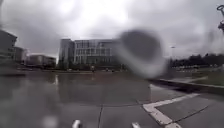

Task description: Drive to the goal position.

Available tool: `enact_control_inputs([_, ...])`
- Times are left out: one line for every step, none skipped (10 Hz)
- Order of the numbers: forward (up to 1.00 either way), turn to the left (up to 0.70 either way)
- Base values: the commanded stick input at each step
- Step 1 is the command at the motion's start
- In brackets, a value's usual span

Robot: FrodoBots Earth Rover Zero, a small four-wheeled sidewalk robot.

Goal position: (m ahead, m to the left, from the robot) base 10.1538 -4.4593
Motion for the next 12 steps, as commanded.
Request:
enact_control_inputs([0.7,0.0])
enact_control_inputs([0.7,0.0])
enact_control_inputs([0.7,0.0])
enact_control_inputs([0.7,0.0])
enact_control_inputs([0.7,0.0])
enact_control_inputs([0.7,0.0])
enact_control_inputs([0.7,0.0])
enact_control_inputs([0.7,0.0])
enact_control_inputs([0.7,0.0])
enact_control_inputs([0.7,0.0])
enact_control_inputs([0.68,0.0])
enact_control_inputs([0.67,0.0])
